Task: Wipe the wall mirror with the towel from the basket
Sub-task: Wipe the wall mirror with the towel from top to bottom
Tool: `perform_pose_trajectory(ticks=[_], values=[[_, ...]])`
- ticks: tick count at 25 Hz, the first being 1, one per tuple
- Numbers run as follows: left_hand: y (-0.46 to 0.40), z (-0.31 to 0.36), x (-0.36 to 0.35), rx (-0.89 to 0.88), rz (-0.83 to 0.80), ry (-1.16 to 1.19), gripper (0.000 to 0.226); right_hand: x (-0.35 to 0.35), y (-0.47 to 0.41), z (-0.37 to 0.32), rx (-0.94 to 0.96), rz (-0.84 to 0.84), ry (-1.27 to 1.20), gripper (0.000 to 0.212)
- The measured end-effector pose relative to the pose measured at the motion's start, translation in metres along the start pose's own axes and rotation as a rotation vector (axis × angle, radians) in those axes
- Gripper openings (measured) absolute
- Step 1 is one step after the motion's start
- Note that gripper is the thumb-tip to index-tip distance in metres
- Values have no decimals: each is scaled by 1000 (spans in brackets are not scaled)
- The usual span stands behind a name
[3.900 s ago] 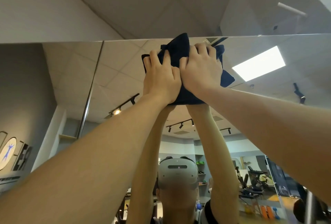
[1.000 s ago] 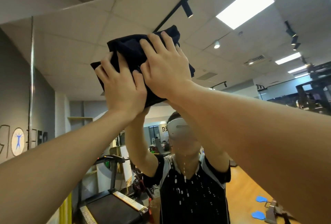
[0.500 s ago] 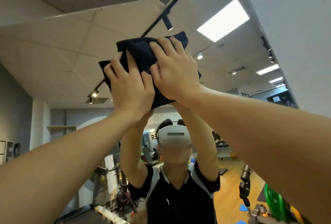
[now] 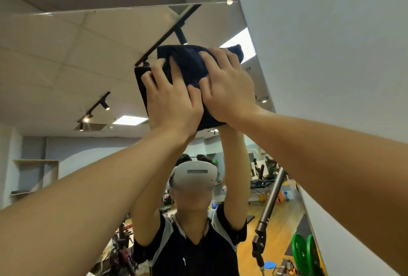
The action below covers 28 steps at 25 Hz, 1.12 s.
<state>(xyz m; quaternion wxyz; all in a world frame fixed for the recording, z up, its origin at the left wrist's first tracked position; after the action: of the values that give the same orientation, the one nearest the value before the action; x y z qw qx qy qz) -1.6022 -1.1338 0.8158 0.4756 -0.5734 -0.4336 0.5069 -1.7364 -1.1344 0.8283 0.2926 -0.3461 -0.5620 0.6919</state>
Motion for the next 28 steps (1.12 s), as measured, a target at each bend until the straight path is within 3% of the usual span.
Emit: perform_pose_trajectory(ticks=[9,28], values=[[1,70,-9,-13,8,-2,64,40,5,56,-45,-33,24,54],[75,80,5,-98,-117,34,68,62,82,57,-132,-68,63,60]])
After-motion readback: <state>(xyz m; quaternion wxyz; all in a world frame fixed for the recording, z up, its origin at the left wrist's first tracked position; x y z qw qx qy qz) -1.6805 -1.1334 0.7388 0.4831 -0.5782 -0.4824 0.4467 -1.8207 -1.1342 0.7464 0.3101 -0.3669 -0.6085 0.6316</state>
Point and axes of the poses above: each hand's wrist, its own y-axis away from the middle knuckle, its own x-axis out of the back of the hand, z = x × y, the point moved 3 cm from there along -y, towards the middle knuckle, and after that the axes turned 12 degrees about -y, right-handed, at the moved point
